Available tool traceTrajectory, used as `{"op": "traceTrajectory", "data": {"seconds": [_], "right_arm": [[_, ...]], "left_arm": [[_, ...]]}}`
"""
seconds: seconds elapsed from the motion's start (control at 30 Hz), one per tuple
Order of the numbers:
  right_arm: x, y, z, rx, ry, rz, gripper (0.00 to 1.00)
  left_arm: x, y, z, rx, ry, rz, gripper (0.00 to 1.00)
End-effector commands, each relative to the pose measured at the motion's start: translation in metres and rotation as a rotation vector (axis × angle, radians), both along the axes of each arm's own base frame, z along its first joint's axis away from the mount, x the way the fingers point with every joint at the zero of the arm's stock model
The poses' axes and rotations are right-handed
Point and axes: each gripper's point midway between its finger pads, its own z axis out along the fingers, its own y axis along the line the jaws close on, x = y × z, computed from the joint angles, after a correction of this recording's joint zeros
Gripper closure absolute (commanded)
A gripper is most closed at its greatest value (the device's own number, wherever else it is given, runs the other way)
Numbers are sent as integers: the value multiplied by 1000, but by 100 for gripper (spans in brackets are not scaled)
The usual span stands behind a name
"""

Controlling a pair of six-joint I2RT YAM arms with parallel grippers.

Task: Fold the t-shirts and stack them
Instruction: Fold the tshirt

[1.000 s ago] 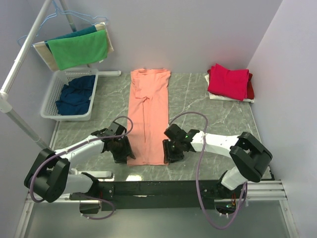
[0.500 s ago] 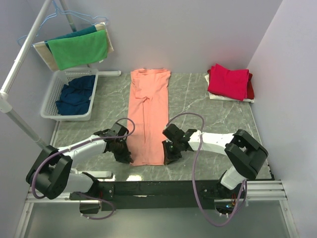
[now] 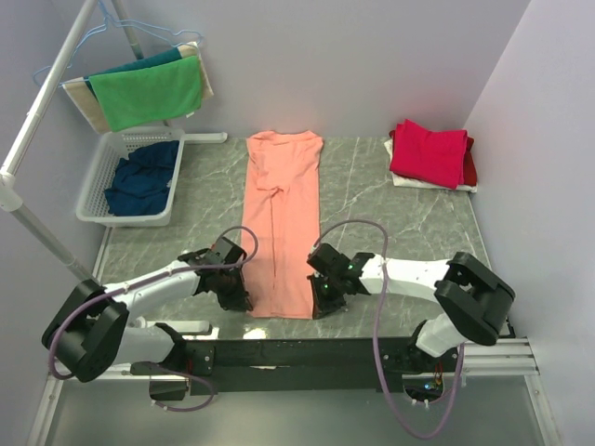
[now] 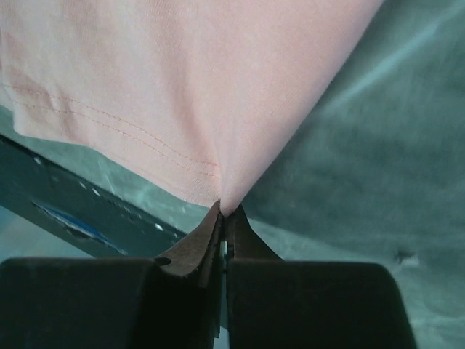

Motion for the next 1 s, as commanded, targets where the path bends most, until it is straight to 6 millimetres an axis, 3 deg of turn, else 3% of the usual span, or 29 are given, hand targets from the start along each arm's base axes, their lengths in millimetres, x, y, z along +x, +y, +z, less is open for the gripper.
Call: {"op": "traceTrajectory", "data": {"seconds": [0.0, 0.17, 0.3, 0.37, 0.57, 0.67, 0.83, 0.97], "right_arm": [[-27, -14, 6, -10, 24, 11, 100], [-46, -27, 21, 15, 19, 9, 100], [-49, -32, 37, 48, -8, 4, 100], [-48, -32, 46, 61, -29, 2, 100], [-32, -23, 63, 69, -91, -12, 100], [-19, -18, 75, 59, -139, -17, 100], [17, -14, 94, 17, -254, -36, 100], [59, -18, 107, -7, -331, -96, 100]], "left_arm": [[-35, 18, -14, 91, 82, 4, 99], [-62, 14, -8, 61, 112, 12, 99], [-82, 17, 2, 58, 128, 17, 99], [-83, 15, 12, 29, 105, 19, 99], [-54, -2, 47, 6, -9, 5, 99], [-35, -4, 53, 71, -48, 9, 99], [-2, -11, 55, 155, -98, 31, 99], [41, -11, 73, 202, -169, 90, 99]]}}
